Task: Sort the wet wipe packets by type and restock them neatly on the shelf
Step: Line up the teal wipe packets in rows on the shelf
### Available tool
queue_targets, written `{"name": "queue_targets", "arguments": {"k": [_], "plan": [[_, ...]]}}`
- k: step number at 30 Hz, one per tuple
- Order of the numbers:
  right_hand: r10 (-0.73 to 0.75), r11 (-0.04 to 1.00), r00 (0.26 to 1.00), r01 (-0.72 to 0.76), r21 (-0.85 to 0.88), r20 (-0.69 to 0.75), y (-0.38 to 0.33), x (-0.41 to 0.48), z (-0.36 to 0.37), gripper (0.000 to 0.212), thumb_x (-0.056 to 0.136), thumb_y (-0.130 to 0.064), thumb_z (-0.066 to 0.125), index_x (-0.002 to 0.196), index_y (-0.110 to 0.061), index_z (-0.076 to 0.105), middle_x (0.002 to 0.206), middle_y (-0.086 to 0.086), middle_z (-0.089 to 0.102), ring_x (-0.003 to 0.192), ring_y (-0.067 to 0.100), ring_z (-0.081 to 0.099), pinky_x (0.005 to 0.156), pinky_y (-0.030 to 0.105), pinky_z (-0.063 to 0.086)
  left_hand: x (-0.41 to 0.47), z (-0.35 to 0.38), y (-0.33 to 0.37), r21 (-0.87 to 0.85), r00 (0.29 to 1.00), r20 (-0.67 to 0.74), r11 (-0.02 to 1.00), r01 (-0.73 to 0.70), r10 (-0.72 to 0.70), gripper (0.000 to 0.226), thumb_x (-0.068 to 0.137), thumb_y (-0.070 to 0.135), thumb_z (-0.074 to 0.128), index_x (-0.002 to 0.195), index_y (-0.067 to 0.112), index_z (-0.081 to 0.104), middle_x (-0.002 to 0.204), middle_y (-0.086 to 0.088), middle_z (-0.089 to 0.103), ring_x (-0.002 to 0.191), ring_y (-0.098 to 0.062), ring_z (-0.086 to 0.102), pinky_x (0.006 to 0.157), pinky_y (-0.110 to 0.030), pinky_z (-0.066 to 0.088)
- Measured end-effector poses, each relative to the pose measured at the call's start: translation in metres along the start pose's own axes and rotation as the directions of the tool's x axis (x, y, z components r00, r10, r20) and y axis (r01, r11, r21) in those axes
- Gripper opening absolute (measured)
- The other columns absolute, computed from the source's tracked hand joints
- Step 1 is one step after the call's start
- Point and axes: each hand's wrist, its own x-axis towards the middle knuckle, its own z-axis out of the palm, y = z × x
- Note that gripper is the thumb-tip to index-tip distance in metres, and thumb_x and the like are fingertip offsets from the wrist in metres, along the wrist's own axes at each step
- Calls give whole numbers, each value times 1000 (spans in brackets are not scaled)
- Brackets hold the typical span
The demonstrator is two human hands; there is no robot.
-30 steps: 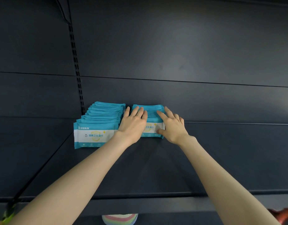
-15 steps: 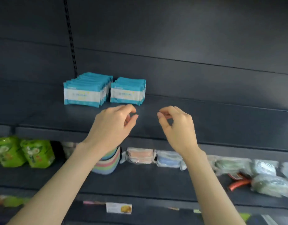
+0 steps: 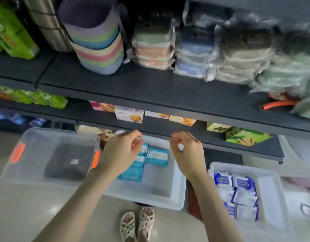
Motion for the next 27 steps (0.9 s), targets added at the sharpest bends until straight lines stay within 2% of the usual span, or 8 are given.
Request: {"name": "queue_targets", "arguments": {"k": [4,7,9,16,20,22,25,27], "plan": [[195,980,967,-198,0,164,54,-31,69,14,91,-15,61,102,-9,68,103,7,68,85,22,67,72,37,53,-27,78,-52,-80,974,119,976,201,-191,14,88,18,64,99,11,68,84,-1,71,73,-22,66,67,-39,54],[312,947,911,-320,-16,268,94,-50,126,19,91,-16,60,108,-9,66,109,7,66,90,22,65,78,38,53,-45,136,-97,-108,916,218,925,365,-336,16,89,18,63,102,10,66,88,2,67,80,-18,66,73,-36,54],[374,922,874,-385,-27,310,120,-62,163,19,91,-16,60,107,-8,66,107,8,67,89,22,64,79,39,53,-53,172,-128,-125,880,235,885,449,-413,18,88,17,64,103,8,65,92,-4,68,82,-21,65,78,-38,54],[539,789,729,-613,50,421,183,-80,280,20,90,-16,62,107,-7,65,102,8,69,92,19,65,79,24,47,-62,276,-224,-81,697,263,705,705,-667,47,83,25,69,122,3,55,117,-12,57,104,-27,57,87,-37,48],[572,697,640,-709,106,512,200,-78,332,28,85,-18,68,109,-9,60,96,3,66,91,17,63,83,37,53,-56,308,-258,-123,612,232,602,789,-756,55,80,32,73,120,2,51,118,-14,48,113,-27,48,97,-39,42],[563,682,635,-718,136,529,204,-75,350,22,80,-16,73,97,-12,59,85,-3,66,86,17,65,83,38,54,-53,317,-268,-144,630,198,613,777,-751,55,78,33,75,118,4,50,117,-13,48,111,-27,48,98,-39,41],[571,638,609,-752,170,550,210,-70,370,32,73,-22,79,94,-16,56,89,-4,68,89,19,66,81,37,55,-47,323,-280,-213,639,214,603,769,-739,59,69,44,77,110,9,55,111,-8,57,100,-24,57,90,-39,48],[593,585,580,-787,196,559,212,-69,374,35,72,-24,81,96,-14,58,93,-1,69,88,19,66,79,38,56,-44,321,-283,-248,592,303,538,806,-747,53,69,44,79,106,12,57,102,-3,65,92,-20,63,81,-33,51]]}}
